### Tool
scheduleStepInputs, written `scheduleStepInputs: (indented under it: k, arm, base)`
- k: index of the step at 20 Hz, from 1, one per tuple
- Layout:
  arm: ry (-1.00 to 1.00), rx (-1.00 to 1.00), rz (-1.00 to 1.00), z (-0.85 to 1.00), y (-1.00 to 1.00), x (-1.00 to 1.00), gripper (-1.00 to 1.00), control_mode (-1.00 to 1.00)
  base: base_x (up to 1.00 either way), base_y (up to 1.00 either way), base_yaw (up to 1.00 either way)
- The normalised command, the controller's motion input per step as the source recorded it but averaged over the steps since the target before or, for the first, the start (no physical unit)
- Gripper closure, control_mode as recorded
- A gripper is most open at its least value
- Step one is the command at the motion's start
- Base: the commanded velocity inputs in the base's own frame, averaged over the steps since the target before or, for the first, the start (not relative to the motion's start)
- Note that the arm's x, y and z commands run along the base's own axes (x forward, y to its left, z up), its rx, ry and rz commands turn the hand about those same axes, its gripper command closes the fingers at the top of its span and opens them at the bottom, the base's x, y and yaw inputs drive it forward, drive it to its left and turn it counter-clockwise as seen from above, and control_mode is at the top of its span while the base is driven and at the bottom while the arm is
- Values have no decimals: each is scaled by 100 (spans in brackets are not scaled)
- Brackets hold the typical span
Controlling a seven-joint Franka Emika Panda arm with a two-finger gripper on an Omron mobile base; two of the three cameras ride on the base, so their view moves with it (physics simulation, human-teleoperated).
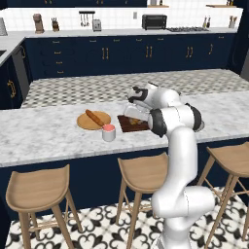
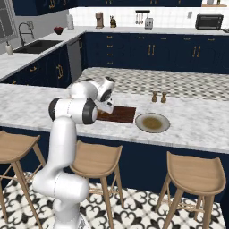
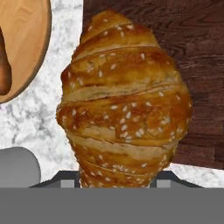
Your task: From the different types of pastries on the counter, select a croissant and place it on the cutting board. Then retrieve a jar of jam from the cabinet and place it alongside the croissant on the cutting board.
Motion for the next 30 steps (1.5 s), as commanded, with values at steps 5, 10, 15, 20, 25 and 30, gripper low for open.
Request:
scheduleStepInputs:
  k: [5,10,15,20,25,30]
  arm:
    - [-2,3,1,-28,14,36,100,-100]
    - [0,-2,0,-39,38,13,-100,-100]
    - [-1,0,0,0,0,2,-100,-100]
    - [0,0,-1,20,5,-9,-100,-100]
    - [0,0,0,78,3,-45,-100,-100]
    - [-3,0,0,35,-2,-82,-100,-100]
  base:
    - [0,0,0]
    - [0,0,0]
    - [0,0,0]
    - [0,0,0]
    - [0,0,0]
    - [0,0,0]
